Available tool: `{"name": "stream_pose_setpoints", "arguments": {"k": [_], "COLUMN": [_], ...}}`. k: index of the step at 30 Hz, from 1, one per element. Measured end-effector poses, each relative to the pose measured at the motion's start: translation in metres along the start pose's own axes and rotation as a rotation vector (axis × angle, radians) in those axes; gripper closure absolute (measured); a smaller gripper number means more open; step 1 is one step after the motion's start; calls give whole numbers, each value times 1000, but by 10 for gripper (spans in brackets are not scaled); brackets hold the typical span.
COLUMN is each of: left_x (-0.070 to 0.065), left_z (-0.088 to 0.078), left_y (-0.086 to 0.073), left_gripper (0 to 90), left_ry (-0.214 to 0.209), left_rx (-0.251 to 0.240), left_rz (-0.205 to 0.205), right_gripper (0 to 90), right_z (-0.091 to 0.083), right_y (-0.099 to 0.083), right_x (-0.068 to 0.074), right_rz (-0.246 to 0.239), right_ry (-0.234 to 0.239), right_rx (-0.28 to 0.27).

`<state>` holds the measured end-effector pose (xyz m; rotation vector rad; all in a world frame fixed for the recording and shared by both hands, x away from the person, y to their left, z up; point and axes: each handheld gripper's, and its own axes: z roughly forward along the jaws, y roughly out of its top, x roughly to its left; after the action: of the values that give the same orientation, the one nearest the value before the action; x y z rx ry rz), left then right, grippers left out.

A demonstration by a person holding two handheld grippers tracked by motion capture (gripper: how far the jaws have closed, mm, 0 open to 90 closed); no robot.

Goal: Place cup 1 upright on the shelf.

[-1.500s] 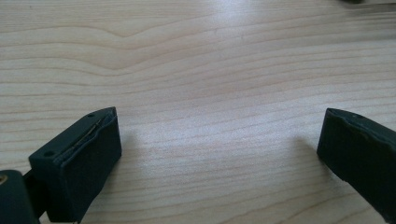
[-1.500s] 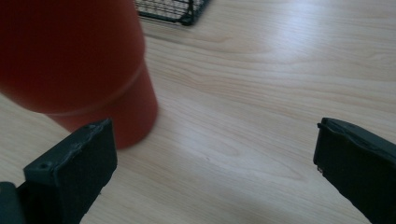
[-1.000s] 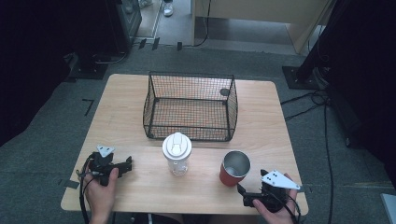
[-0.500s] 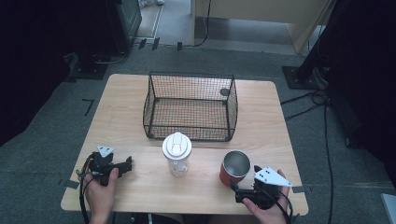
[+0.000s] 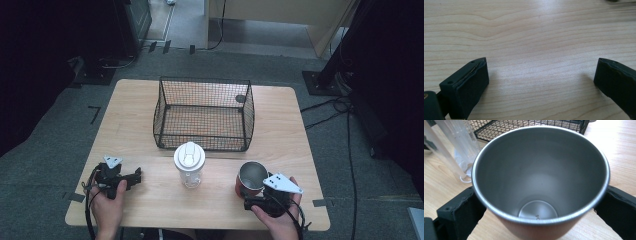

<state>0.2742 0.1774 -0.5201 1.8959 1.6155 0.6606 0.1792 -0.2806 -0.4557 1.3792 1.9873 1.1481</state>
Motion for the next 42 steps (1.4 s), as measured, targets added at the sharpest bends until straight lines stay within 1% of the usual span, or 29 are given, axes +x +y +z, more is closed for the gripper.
{"name": "stream_pose_setpoints", "arguments": {"k": [6, 8, 15, 23, 24, 28, 31, 37, 42], "left_x": [0, 0, 0, 0, 0, 0, 0, 0, 0], "left_z": [0, 0, 0, 0, 0, 0, 0, 0, 0], "left_y": [0, 0, 0, 0, 0, 0, 0, 0, 0], "left_gripper": [4, 4, 4, 4, 4, 4, 4, 4, 4], "left_ry": [0, 0, 0, 0, 0, 0, 0, 0, 0], "left_rx": [0, 0, -1, 0, 0, 0, 0, 0, 0], "left_rz": [0, 0, -1, 0, 0, 0, 0, 0, 0], "right_gripper": [0, 14, 38, 63, 67, 70, 71, 72, 73], "right_z": [5, 8, 11, 14, 14, 15, 17, 18, 16], "right_y": [3, 4, 5, 6, 6, 6, 8, 10, 14], "right_x": [4, 5, 9, 10, 10, 11, 12, 14, 17], "right_rz": [-5, -1, 0, 5, 0, 0, 7, -2, -6], "right_ry": [-4, -9, -48, -68, -71, -75, -89, -99, -102], "right_rx": [-4, -7, -19, -20, -22, -24, -23, -20, -44]}}
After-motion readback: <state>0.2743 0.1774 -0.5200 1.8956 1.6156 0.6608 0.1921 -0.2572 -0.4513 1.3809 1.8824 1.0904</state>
